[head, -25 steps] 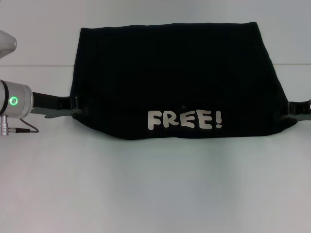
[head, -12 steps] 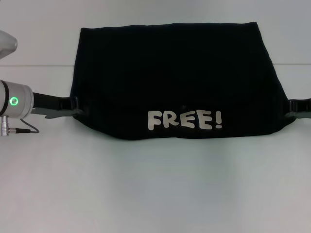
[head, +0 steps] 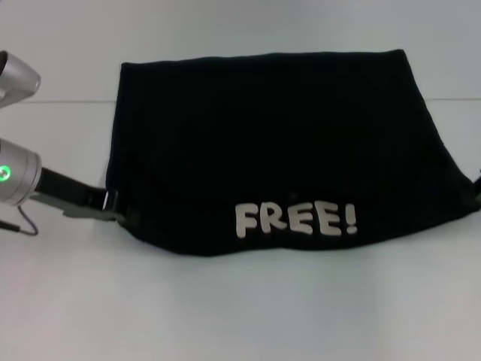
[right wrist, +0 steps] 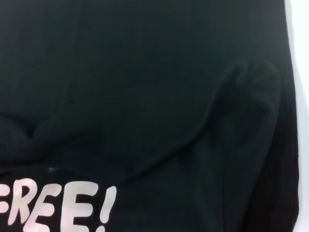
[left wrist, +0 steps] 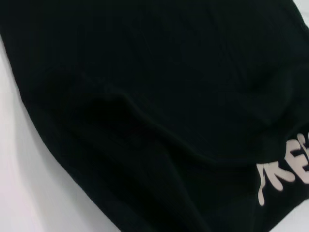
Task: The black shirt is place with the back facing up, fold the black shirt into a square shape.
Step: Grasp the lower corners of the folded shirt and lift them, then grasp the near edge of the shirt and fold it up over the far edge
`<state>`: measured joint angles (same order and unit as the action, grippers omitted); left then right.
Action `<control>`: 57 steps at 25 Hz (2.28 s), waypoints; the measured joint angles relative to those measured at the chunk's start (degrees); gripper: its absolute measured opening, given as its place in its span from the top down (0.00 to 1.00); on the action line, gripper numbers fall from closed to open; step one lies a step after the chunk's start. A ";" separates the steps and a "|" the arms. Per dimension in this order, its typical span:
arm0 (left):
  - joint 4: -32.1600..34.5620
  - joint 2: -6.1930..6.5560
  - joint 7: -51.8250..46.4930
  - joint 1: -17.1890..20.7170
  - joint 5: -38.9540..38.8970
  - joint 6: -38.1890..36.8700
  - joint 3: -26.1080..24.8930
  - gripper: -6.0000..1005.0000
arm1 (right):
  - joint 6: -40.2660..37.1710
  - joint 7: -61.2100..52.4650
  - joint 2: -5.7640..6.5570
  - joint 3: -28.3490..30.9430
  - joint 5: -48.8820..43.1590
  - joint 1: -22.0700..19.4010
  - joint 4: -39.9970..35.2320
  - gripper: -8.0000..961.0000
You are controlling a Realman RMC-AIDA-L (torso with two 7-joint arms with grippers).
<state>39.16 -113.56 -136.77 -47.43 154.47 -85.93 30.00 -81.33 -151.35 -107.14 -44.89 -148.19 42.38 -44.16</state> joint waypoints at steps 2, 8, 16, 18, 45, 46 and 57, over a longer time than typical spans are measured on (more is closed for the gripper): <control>0.41 0.01 0.85 0.52 0.14 -2.14 0.06 0.98 | -2.63 -0.10 0.01 -0.02 0.00 -0.89 -1.04 0.95; 0.61 -0.54 4.00 1.56 1.03 -10.44 0.57 0.98 | -11.48 0.23 -1.10 0.12 -2.93 -3.33 -3.77 0.95; 8.22 -4.55 4.13 6.72 1.46 -22.83 7.50 0.99 | -22.24 1.26 -4.36 0.05 -5.44 -9.15 -12.77 0.95; 8.94 -4.83 4.09 7.29 1.47 -23.83 8.00 0.99 | -23.47 2.10 -4.71 0.05 -5.79 -10.21 -12.96 0.95; 10.71 -3.44 2.35 9.11 5.35 -21.47 6.21 0.99 | -21.40 4.32 -3.95 3.93 -7.74 -11.32 -9.30 0.95; 10.71 -3.43 2.35 9.12 5.36 -21.45 6.21 0.99 | -21.39 4.32 -3.91 3.95 -7.74 -11.37 -9.30 0.95; 12.23 -4.63 5.63 11.44 5.21 -27.07 6.87 0.99 | -25.55 5.48 -5.30 3.78 -10.54 -12.20 -10.02 0.95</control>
<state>51.39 -118.19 -131.14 -35.99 159.68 -113.00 36.87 -106.89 -145.87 -112.44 -41.11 -158.72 30.17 -54.18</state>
